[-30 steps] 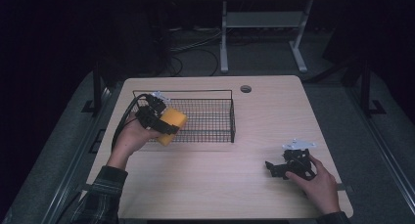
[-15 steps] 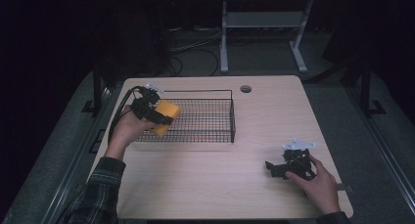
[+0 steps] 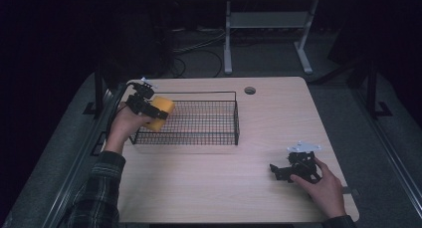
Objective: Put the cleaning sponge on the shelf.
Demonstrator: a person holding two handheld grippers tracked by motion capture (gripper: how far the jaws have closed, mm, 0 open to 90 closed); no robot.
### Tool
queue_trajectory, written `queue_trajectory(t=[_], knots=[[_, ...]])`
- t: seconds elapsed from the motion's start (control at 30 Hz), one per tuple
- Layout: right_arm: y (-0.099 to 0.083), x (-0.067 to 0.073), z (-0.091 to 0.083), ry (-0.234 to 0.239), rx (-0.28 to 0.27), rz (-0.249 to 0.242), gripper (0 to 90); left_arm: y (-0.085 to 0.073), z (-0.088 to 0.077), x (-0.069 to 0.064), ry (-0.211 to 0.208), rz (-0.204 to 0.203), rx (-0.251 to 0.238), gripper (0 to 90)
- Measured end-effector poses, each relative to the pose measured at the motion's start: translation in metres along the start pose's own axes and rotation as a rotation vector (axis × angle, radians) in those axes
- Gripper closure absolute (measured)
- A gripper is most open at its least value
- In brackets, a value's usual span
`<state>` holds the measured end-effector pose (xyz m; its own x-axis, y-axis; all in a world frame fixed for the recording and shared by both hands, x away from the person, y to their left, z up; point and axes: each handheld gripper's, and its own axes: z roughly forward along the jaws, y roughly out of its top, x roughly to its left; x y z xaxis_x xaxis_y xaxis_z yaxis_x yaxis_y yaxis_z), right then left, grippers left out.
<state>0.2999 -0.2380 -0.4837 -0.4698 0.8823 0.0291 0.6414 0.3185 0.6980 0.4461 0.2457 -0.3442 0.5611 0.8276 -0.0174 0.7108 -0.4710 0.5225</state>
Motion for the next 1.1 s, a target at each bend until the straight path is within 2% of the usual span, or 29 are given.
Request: queue_trajectory(t=[0.27, 0.57, 1.1], knots=[[0.0, 0.0, 0.0, 0.0, 0.0, -0.001, 0.0, -0.001, 0.005, 0.012, 0.017, -0.024, -0.006, 23.5], [0.0, 0.0, 0.0, 0.0, 0.0, 0.0, 0.0, -0.005, 0.011, 0.024, 0.05, -0.045, 0.015, 23.5], [0.0, 0.0, 0.0, 0.001, 0.0, -0.001, 0.0, -0.012, 0.029, 0.036, 0.047, -0.076, 0.042, 23.3]])
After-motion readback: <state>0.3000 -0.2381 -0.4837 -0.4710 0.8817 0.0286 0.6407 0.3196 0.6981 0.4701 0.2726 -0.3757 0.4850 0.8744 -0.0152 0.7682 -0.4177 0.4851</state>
